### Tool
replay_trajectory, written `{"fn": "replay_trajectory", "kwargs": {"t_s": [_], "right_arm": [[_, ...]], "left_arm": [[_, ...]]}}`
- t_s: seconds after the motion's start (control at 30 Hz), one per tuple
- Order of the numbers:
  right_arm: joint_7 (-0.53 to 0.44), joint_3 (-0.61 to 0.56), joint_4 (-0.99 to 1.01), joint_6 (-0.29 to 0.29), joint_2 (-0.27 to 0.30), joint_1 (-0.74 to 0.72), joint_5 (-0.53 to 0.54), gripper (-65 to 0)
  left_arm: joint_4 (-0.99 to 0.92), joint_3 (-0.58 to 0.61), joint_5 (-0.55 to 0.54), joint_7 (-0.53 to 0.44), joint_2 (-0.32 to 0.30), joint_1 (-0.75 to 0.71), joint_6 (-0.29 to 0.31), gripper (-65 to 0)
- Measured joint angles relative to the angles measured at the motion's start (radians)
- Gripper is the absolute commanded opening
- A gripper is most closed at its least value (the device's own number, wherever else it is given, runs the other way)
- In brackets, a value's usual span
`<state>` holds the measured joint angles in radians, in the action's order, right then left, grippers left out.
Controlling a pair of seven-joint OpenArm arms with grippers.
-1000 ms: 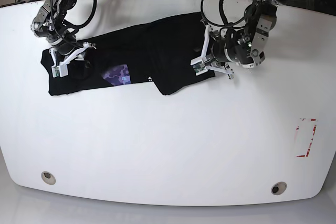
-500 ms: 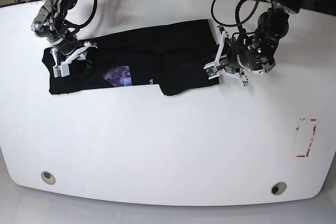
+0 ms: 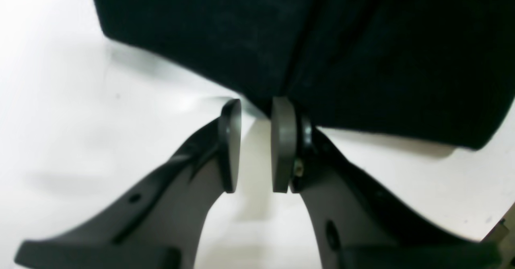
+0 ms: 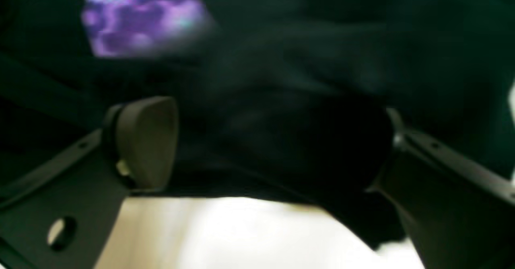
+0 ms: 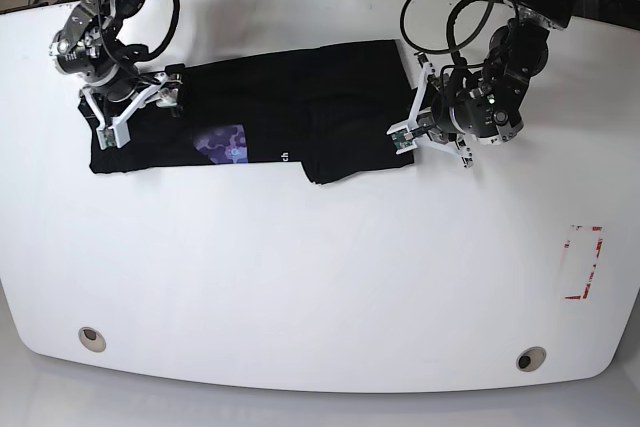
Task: Layout the t-shirt on the table in an organized manner, then fold the t-shirt properly
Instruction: 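Pull the strip end outward with the right gripper to straighten it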
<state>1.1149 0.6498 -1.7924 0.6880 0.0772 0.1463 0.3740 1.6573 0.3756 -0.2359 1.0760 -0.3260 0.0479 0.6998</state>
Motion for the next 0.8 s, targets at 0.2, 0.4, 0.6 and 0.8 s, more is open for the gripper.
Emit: {"fn": "replay_trajectory", "kwargs": {"t_s": [0.2, 0.4, 0.6, 0.8], "right_arm": [[0.082, 0.012, -0.098, 0.013, -0.004, -0.04, 0.099, -0.6], [0.201, 0.14, -0.108, 0.011, -0.008, -0.105, 0.149, -0.6], [0.251, 0.234, -0.066, 0.008, 0.008, -0.169, 0.143, -0.6], [0.24, 0.242, 0.069, 0.01, 0.087, -0.217, 0.17, -0.6]], "left_arm": [[0.045, -0.001, 0.003, 0.003, 0.01, 0.0, 0.001, -54.2], [0.117, -0.016, 0.008, 0.012, 0.039, 0.0, -0.002, -54.2], [0.167, -0.051, -0.003, 0.007, 0.078, -0.001, -0.002, -54.2], [0.169, -0.117, -0.058, 0.02, 0.101, -0.003, -0.003, -54.2]]}}
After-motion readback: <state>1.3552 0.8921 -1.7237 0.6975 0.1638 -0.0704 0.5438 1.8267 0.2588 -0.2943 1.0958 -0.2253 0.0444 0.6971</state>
